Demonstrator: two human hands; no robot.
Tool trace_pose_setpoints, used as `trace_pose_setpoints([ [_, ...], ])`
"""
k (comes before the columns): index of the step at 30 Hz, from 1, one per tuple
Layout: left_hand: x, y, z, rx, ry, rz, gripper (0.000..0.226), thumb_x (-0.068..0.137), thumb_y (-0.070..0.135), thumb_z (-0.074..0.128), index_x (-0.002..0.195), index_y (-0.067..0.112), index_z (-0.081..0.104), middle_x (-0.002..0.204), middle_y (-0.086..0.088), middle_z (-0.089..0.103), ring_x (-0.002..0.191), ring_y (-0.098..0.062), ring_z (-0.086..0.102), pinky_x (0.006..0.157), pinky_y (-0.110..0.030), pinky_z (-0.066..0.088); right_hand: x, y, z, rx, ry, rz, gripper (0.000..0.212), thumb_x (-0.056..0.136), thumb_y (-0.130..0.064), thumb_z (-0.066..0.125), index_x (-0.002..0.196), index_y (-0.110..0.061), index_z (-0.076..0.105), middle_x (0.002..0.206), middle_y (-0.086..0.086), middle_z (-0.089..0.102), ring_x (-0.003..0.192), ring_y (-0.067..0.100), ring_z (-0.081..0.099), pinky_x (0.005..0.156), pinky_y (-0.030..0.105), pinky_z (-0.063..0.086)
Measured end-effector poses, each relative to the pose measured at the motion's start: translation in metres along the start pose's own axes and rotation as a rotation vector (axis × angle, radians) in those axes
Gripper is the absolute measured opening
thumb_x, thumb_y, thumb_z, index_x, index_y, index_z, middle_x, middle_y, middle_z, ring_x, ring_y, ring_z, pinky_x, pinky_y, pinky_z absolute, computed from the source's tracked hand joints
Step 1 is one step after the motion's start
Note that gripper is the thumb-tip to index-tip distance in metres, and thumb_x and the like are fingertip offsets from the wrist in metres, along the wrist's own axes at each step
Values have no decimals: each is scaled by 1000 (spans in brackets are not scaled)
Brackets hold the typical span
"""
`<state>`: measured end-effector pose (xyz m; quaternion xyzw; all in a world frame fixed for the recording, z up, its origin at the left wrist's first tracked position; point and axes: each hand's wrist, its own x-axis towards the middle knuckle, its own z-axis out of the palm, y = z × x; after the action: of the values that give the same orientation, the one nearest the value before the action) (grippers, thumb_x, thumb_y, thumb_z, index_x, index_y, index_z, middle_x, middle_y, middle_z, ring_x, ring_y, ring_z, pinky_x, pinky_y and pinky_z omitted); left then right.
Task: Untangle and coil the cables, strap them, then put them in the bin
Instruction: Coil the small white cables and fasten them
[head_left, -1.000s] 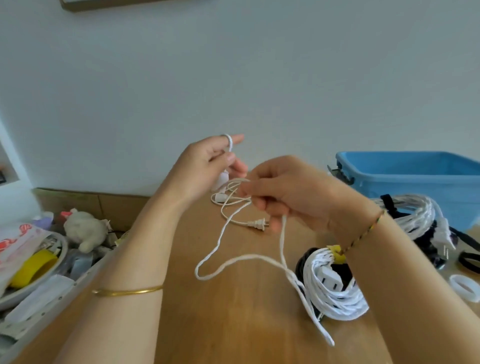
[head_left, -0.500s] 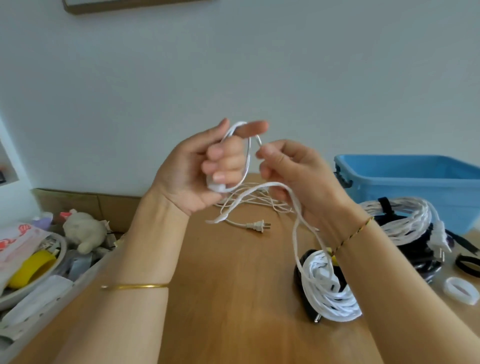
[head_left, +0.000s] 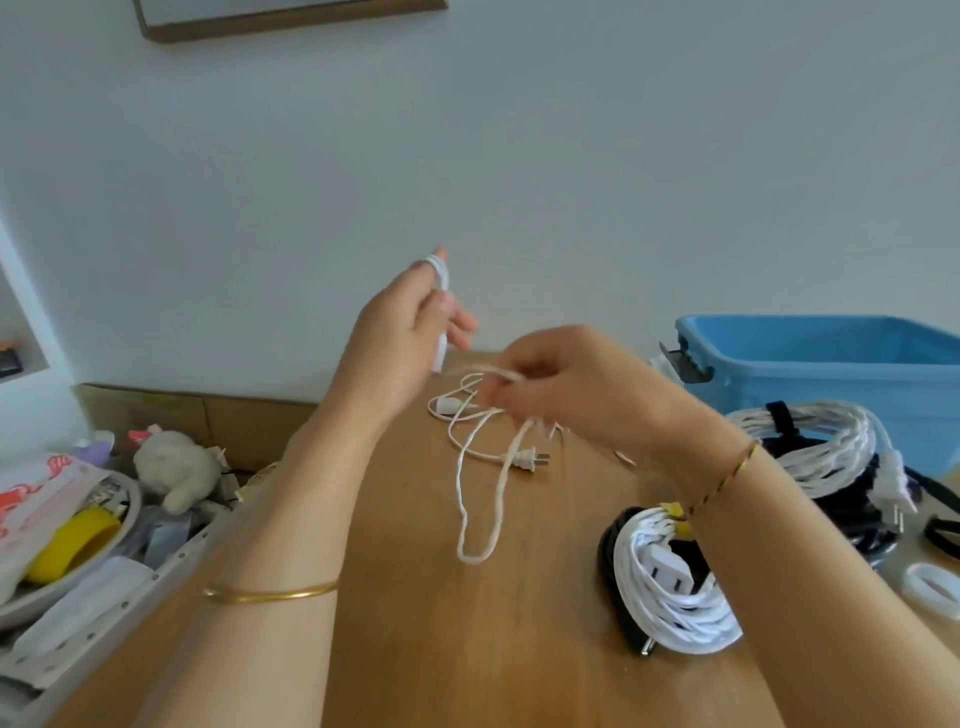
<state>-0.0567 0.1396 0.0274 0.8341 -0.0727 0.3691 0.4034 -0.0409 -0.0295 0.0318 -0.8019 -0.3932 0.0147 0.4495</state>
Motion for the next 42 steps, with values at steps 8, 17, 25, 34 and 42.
trace_pose_setpoints([
  [8,-10,26,-6,-210,-645,-215,47,86,48,48,105,9,66,51,1,54,40,-10,39,43,-22,35,5,22,-20,114,509,-51,13,87,-7,62,88,-15,73,77,-6,67,70,7,62,63,24,55],
  [17,5,-8,-17,-1555,-850,-505,39,99,21,39,113,-8,62,49,-3,54,43,-5,30,41,-18,36,5,34,-9,404,195,58,23,89,-26,59,84,-7,69,64,4,57,40,7,31,37,16,23],
  [25,11,-5,-15,-1832,112,-435,30,99,6,35,121,-10,47,58,-2,55,41,-9,47,63,-26,58,4,34,11,155,13,113,22,90,-27,61,81,-14,76,55,-5,42,42,4,32,42,16,27],
  [34,3,-20,6,-306,224,-103,24,103,16,39,107,16,62,68,2,65,83,-13,65,84,-24,49,-1,1,3,2,-69,-48,21,91,-18,60,86,1,69,50,-2,45,42,8,33,43,17,30],
  [42,-11,25,6,-230,-535,-259,55,101,42,29,69,14,63,47,0,55,39,-12,40,42,-23,35,7,19,-11,-306,430,-253,12,85,-28,65,81,-17,66,75,-6,63,71,8,57,66,34,48],
])
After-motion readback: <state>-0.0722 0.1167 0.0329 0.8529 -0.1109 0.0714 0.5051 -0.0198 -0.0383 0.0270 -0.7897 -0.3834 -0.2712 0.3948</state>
